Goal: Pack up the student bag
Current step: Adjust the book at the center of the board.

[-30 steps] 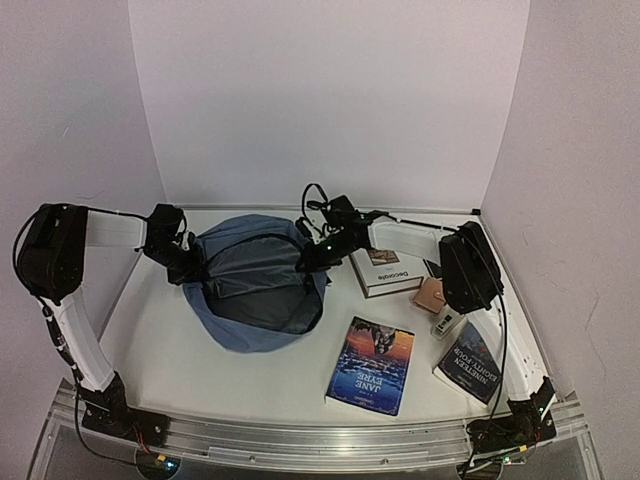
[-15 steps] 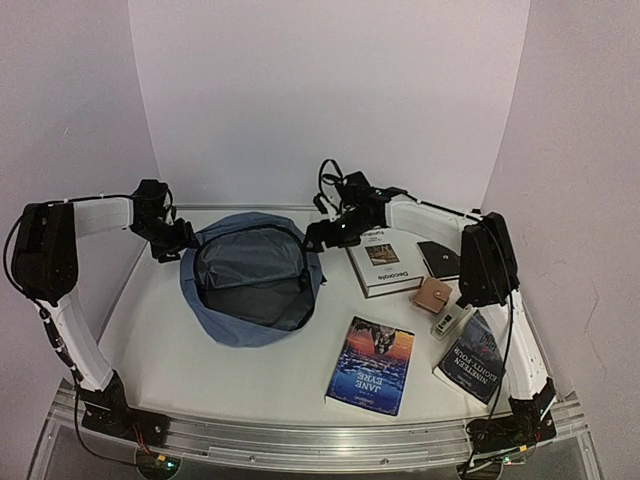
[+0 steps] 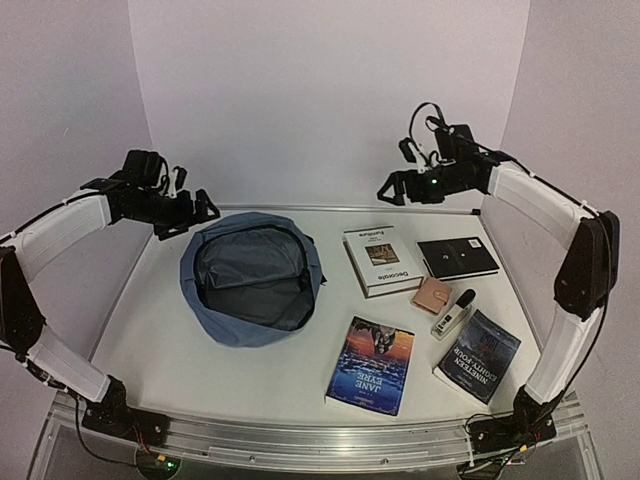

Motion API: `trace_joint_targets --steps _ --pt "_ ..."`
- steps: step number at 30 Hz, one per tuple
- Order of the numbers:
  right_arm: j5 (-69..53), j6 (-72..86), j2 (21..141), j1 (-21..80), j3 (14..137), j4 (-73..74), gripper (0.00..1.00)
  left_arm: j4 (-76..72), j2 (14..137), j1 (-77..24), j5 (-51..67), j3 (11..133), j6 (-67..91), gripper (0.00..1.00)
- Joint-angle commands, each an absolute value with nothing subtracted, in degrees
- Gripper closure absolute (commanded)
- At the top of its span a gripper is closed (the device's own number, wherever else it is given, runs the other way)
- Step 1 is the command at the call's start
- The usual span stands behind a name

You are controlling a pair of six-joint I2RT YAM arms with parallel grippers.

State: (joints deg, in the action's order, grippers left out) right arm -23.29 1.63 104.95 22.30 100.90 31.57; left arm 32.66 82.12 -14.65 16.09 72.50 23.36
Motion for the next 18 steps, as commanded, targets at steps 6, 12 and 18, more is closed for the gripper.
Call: trace_joint_targets --steps 6,12,18 --pt "-22.9 -10.9 105.0 13.3 91.5 41.5 0.02 24.9 86.6 -20.3 26.3 67.9 22.3 0.00" --pt "-23.0 -15.0 109.7 13.3 92.4 47.6 0.02 23.2 90.8 -20.8 29.2 69.6 23.2 0.00" --pt "-24.3 -15.6 111.3 13.1 93.4 51.4 0.02 25.5 93.2 -20.7 26.6 71.7 27.2 0.00"
